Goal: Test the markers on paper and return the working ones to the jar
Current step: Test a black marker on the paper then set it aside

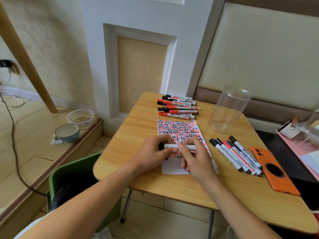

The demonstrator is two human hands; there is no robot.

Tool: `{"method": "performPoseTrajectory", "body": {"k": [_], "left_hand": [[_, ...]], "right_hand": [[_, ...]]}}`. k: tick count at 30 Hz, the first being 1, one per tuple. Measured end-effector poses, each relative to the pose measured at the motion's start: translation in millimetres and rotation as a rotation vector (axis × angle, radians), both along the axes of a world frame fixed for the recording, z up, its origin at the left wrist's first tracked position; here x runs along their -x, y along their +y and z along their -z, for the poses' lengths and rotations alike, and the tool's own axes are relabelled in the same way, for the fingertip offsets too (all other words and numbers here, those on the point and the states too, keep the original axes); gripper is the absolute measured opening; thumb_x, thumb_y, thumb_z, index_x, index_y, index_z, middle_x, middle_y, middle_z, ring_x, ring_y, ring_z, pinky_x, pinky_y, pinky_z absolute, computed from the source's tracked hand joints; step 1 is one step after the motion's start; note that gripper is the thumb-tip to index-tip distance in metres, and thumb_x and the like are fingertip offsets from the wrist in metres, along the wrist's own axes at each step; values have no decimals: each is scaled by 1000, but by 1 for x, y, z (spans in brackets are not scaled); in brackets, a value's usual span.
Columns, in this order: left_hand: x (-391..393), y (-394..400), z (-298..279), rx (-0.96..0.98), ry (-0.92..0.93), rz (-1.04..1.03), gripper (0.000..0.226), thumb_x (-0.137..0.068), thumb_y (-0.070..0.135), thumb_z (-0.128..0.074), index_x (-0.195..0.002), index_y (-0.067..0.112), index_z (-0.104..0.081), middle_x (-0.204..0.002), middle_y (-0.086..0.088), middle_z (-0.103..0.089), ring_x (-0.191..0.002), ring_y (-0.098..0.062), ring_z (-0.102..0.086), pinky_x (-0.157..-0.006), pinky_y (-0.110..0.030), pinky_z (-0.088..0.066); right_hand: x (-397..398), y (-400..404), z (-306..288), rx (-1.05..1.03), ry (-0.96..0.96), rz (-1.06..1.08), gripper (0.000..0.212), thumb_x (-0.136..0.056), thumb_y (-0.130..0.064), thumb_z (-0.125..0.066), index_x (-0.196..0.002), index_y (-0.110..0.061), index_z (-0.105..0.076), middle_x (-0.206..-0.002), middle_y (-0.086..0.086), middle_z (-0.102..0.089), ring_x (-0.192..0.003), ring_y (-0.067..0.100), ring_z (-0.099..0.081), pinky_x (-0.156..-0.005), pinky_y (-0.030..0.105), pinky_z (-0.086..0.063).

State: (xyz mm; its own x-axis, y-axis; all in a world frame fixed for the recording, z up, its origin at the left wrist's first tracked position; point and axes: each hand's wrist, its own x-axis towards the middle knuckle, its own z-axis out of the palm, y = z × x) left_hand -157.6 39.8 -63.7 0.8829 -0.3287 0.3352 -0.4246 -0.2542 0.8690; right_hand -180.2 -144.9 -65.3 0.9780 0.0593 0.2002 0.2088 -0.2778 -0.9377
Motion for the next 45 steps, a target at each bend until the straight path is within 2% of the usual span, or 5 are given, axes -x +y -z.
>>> {"method": "performPoseTrajectory", "body": {"k": [15, 21, 25, 36, 45], "left_hand": [[-6, 21, -16, -609, -294, -268, 30, -89, 49, -71, -116, 37, -75, -101, 5, -48, -99, -14, -39, -80, -34, -33], [-3, 37, -13, -657, -279, -269, 29, -94, 45, -66, -120, 34, -71, -117, 9, -59, -108, -13, -48, -90, -35, -42], [0, 49, -16, -658, -272, -292, 25, -95, 38, -67, -119, 32, -71, -108, 8, -62, -89, -9, -49, -72, -29, -42], [15, 126, -10, -496, -325, -815, 16, -91, 25, -67, -106, 24, -67, -91, 6, -56, -74, -15, -50, -53, -26, -34], [22, 233, 51, -868, 678, -672, 16, -89, 21, -69, -91, 6, -71, -80, -9, -74, -67, -23, -75, -67, -41, -65]], "right_hand": [[-3, -11, -24, 249, -1, -147, 11, -101, -36, -62, -104, -25, -60, -74, 7, -69, -52, 21, -61, -50, 32, -49], [-32, -35, -14, 619, -269, 96, 22, -104, -29, -55, -123, -21, -64, -117, -5, -67, -102, 9, -64, -86, 38, -57], [-44, -27, 5, 859, -156, -1, 43, -105, -40, -53, -147, -32, -53, -154, -6, -47, -144, 17, -38, -117, 37, -29], [-43, 25, 14, 908, -135, -17, 41, -105, -47, -47, -146, -45, -49, -160, -8, -37, -150, 16, -27, -121, 42, -17], [-46, 25, 20, 914, -178, 7, 40, -102, -41, -53, -141, -37, -58, -155, -2, -48, -145, 23, -38, -116, 47, -28]]}}
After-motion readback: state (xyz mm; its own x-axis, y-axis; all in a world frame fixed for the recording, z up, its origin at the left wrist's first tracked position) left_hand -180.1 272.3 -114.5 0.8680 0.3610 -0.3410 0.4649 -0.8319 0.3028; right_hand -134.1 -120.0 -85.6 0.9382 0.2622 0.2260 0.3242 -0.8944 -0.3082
